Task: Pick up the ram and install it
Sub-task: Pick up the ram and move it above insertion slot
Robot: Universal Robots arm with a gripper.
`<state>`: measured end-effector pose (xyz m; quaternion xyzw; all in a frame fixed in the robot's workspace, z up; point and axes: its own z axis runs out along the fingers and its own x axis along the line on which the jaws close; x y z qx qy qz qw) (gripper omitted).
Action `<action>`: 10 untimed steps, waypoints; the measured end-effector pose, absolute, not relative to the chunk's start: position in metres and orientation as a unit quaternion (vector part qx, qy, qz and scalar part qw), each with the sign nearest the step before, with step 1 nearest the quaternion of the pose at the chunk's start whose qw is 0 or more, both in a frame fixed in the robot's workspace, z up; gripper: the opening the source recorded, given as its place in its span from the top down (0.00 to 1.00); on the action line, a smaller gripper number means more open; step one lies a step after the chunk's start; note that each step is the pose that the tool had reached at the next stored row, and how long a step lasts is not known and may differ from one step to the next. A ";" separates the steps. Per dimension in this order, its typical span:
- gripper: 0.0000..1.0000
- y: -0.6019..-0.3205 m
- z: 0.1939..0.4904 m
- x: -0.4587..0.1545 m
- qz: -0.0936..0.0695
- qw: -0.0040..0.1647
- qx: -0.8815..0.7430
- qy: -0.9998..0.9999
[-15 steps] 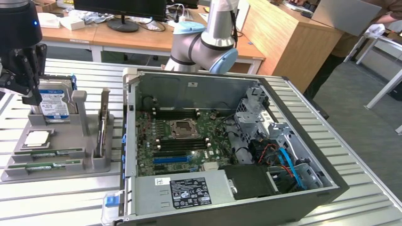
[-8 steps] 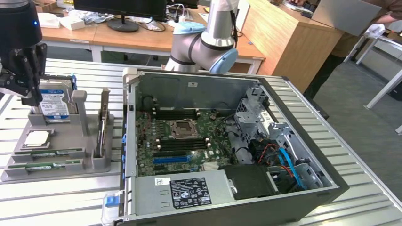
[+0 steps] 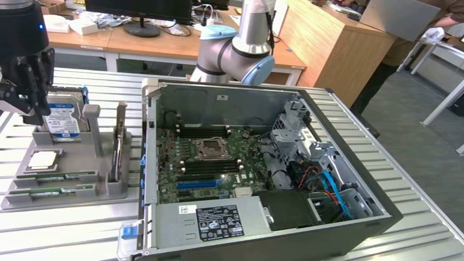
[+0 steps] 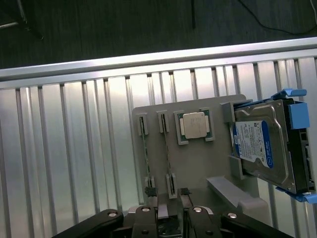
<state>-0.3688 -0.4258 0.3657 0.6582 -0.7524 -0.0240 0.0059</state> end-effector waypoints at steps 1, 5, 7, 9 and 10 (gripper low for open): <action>0.70 -0.426 0.366 -0.369 -0.024 0.006 0.658 -0.752; 0.70 -0.426 0.366 -0.369 -0.024 0.006 0.659 -0.752; 0.70 -0.426 0.365 -0.369 -0.024 0.006 0.662 -0.749; 0.70 -0.426 0.365 -0.369 -0.024 0.006 0.666 -0.746; 0.70 -0.426 0.365 -0.369 -0.024 0.006 0.668 -0.744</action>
